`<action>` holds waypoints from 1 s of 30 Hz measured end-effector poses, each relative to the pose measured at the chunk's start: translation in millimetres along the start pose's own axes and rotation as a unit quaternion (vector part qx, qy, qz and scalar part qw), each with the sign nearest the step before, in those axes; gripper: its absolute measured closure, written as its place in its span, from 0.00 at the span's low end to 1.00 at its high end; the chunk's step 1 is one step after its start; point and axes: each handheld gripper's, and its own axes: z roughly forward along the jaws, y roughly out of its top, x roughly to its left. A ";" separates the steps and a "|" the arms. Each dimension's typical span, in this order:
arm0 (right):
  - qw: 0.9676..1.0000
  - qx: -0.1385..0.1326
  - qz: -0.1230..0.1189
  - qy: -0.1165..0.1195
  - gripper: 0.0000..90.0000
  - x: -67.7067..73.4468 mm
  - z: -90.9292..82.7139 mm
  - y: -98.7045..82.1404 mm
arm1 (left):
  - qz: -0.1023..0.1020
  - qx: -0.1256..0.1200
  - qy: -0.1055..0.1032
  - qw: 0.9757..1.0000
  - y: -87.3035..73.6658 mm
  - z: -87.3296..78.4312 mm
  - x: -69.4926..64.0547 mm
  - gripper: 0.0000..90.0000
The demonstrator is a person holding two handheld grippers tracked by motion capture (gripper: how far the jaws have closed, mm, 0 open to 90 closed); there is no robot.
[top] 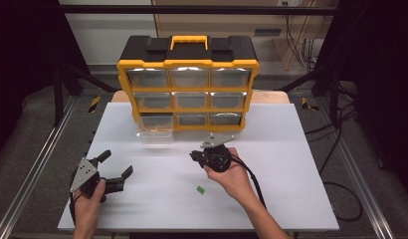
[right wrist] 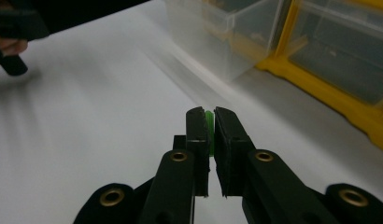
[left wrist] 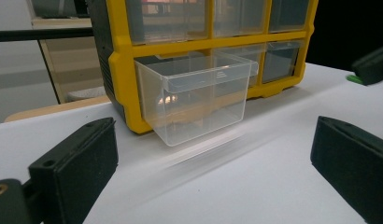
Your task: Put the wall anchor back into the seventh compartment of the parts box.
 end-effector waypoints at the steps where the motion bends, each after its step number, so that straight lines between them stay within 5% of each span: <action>1: 1.000 -0.005 0.000 -0.001 0.94 -1.1 2.7 4.7 | -0.001 -0.001 0.000 1.000 0.0 0.0 0.1 0.01; 10: 0.999 -0.048 -0.008 -0.013 0.94 -2.2 27.3 47.3 | -0.009 -0.006 -0.001 1.000 0.3 0.4 0.7 0.01; 27: 0.999 -0.031 -0.001 -0.035 0.94 -14.7 86.3 89.3 | -0.013 -0.012 -0.001 1.000 1.1 0.8 3.1 0.01; 29: 0.999 -0.030 0.000 -0.042 0.90 -15.5 88.5 90.2 | -0.014 -0.012 -0.001 1.000 1.1 0.7 3.1 0.01; 30: 0.998 -0.038 0.006 -0.046 0.79 -15.6 89.3 92.2 | -0.014 -0.011 -0.001 1.000 1.0 0.3 3.4 0.01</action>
